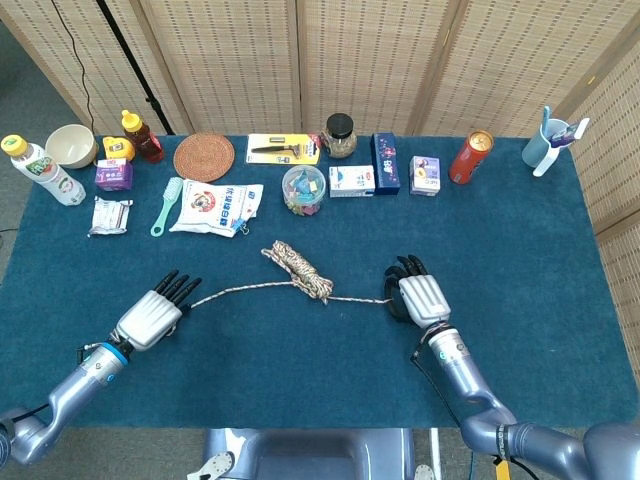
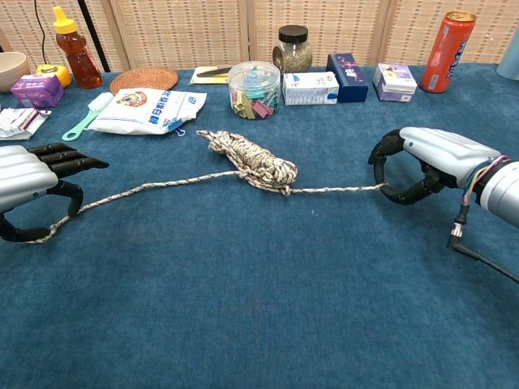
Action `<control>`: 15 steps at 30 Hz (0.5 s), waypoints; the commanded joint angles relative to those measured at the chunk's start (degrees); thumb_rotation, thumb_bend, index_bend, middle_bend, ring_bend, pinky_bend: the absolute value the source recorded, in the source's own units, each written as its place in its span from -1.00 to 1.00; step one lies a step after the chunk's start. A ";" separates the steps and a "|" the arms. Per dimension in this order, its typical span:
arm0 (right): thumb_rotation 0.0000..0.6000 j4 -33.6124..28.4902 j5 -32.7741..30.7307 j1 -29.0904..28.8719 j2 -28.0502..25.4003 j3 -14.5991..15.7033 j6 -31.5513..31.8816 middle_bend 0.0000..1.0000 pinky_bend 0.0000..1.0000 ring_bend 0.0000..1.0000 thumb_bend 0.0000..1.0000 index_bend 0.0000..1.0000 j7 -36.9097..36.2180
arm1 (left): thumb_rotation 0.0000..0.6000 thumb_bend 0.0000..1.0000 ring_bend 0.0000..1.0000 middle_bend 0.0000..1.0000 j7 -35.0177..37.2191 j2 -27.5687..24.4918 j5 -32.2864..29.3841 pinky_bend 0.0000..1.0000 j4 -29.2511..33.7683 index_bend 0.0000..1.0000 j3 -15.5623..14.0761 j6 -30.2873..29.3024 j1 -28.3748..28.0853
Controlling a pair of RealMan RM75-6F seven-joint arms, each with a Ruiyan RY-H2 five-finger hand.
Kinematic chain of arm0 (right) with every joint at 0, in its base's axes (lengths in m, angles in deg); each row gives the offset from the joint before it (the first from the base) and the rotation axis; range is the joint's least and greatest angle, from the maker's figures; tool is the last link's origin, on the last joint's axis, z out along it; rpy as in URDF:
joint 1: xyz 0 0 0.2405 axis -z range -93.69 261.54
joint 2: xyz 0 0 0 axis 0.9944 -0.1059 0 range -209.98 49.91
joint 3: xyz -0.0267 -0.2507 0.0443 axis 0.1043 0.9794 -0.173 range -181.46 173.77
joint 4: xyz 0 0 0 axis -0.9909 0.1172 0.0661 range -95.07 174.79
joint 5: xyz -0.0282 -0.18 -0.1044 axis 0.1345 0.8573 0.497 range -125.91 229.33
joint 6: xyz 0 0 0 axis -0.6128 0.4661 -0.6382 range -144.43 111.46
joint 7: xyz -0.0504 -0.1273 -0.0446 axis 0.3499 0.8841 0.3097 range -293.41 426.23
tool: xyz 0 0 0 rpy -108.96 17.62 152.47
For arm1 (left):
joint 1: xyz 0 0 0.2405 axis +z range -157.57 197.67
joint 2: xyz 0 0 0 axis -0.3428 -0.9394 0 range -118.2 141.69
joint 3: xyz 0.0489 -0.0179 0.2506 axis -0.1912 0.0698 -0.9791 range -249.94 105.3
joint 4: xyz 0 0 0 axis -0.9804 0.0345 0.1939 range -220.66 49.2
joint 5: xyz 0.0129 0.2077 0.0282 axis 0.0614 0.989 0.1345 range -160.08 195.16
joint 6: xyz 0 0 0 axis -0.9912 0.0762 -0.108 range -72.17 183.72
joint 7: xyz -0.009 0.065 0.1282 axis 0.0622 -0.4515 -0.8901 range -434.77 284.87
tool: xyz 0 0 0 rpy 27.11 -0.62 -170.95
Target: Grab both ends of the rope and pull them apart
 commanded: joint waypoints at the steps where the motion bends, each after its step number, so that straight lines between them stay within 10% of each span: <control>1: 1.00 0.24 -0.02 0.00 0.03 0.00 -0.11 -0.45 -1.00 -0.81 0.04 0.20 -0.17 | 1.00 -0.44 -1.00 -0.95 -0.01 0.63 0.06 -1.00 -0.23 -0.11 0.05 -0.08 -0.30; 15: 1.00 0.57 -0.02 0.19 -0.08 -0.10 -0.02 -0.44 -1.00 -0.80 0.04 0.22 -0.57 | 1.00 -0.44 -1.00 -0.94 1.06 2.80 1.19 -1.00 -0.95 0.00 -0.39 -0.77 -1.70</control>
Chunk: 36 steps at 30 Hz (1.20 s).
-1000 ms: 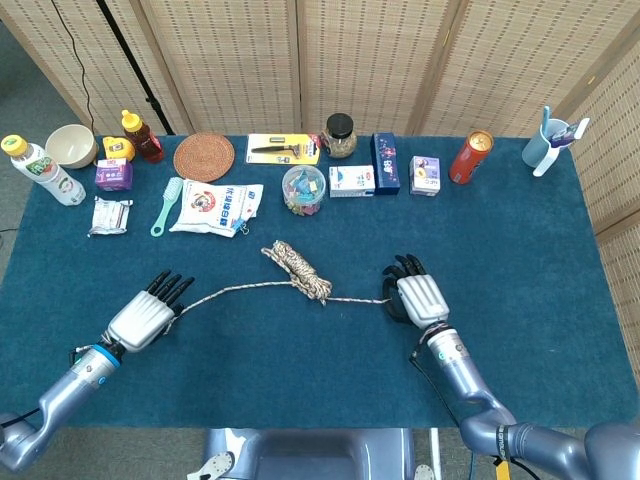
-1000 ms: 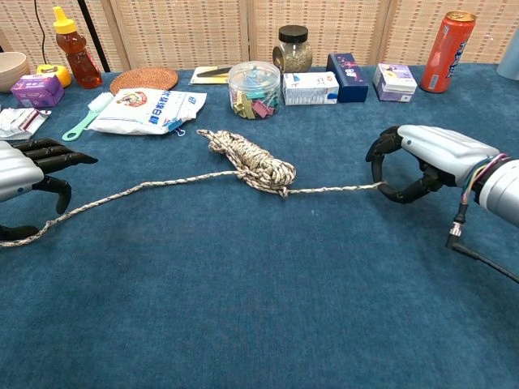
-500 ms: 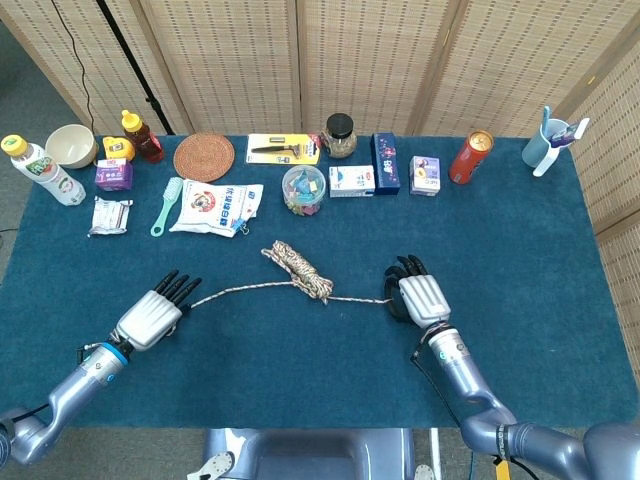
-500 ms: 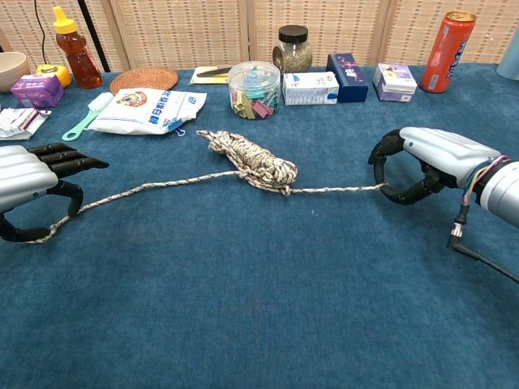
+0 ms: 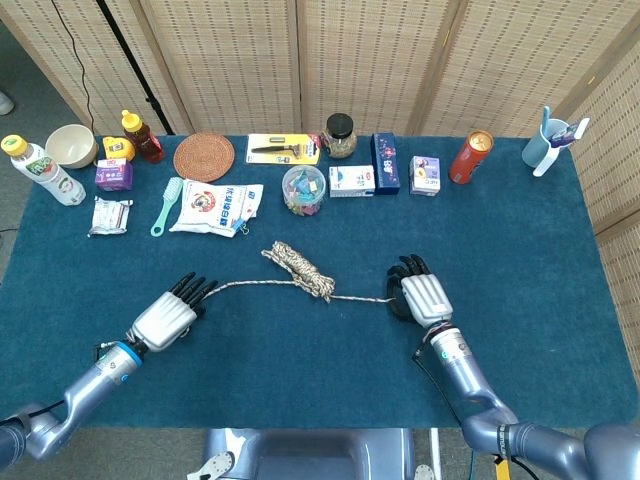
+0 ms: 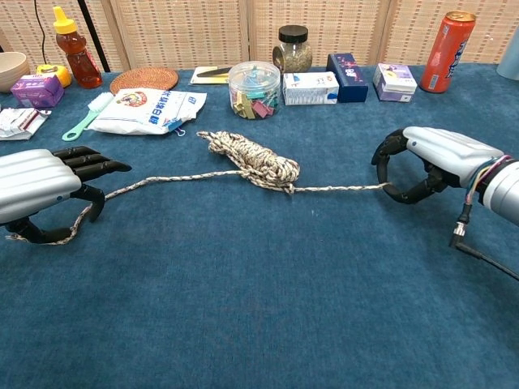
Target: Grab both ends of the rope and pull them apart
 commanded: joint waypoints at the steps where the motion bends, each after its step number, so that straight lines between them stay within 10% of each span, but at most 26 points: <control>1: 1.00 0.02 -0.02 0.02 0.01 0.03 -0.05 -0.43 -1.00 -0.80 0.04 0.22 0.00 | 1.00 -0.44 -1.00 -0.94 0.30 0.31 0.17 -1.00 -0.33 0.02 -0.07 -0.48 -0.08; 36: 1.00 0.19 -0.38 0.18 0.01 -0.29 -0.24 -0.41 -1.00 -0.78 0.04 0.25 -0.49 | 1.00 -0.30 -1.00 -0.91 1.14 0.61 -1.15 -1.00 -1.06 -0.03 -1.02 -0.10 -0.37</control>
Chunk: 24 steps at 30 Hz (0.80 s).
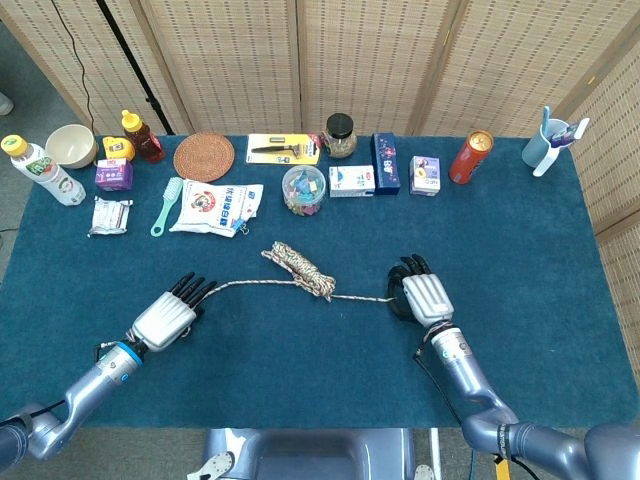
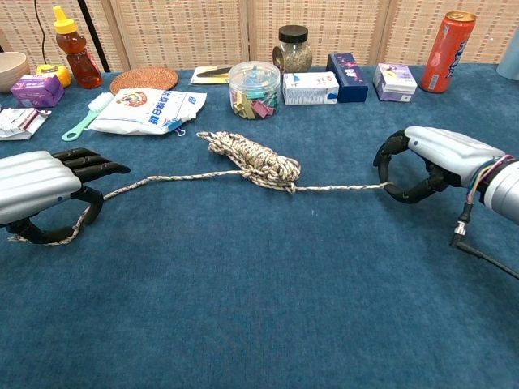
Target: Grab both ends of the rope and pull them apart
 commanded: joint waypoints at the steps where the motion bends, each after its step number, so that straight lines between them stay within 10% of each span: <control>1: 1.00 0.09 0.00 0.08 -0.01 -0.02 0.10 -0.40 -1.00 -0.77 0.04 0.25 -0.14 | 1.00 -0.29 -1.00 -0.91 -0.05 -0.15 -0.05 -1.00 0.24 -0.03 -0.12 0.22 -0.11; 24: 1.00 0.36 0.15 -0.17 0.21 -0.13 -0.16 -0.38 -1.00 -0.75 0.05 0.27 -0.28 | 1.00 -0.17 -1.00 -0.89 0.51 -0.73 -0.21 -1.00 0.57 0.13 -0.41 -0.37 -0.12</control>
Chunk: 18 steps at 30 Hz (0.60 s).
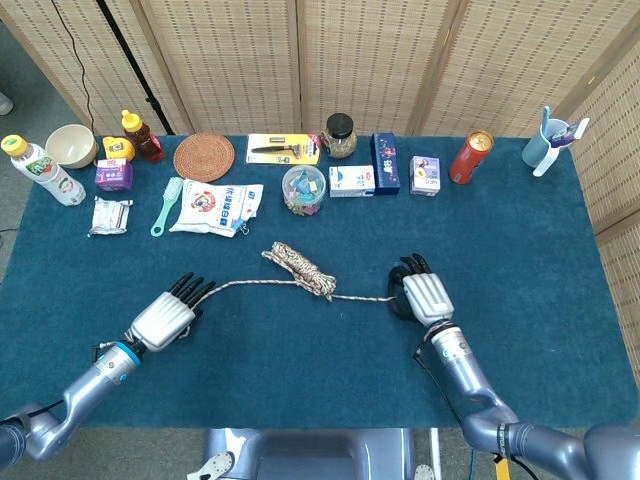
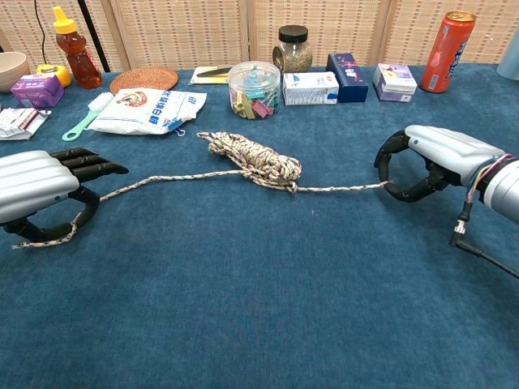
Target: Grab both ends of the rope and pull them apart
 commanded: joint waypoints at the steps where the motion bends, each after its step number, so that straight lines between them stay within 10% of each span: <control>1: 1.00 -0.04 0.03 -0.03 0.01 -0.02 0.00 -0.37 -1.00 -0.75 0.05 0.27 -0.01 | 1.00 -0.17 -1.00 -0.89 0.12 -0.13 -0.01 -1.00 0.04 0.13 -0.02 -0.10 0.02; 18: 1.00 -0.71 0.27 -0.14 -0.35 -0.11 0.25 -0.35 -1.00 -0.74 0.06 0.30 0.16 | 1.00 -0.17 -1.00 -0.82 1.64 -1.91 -0.08 -1.00 1.50 0.24 0.20 -2.84 1.02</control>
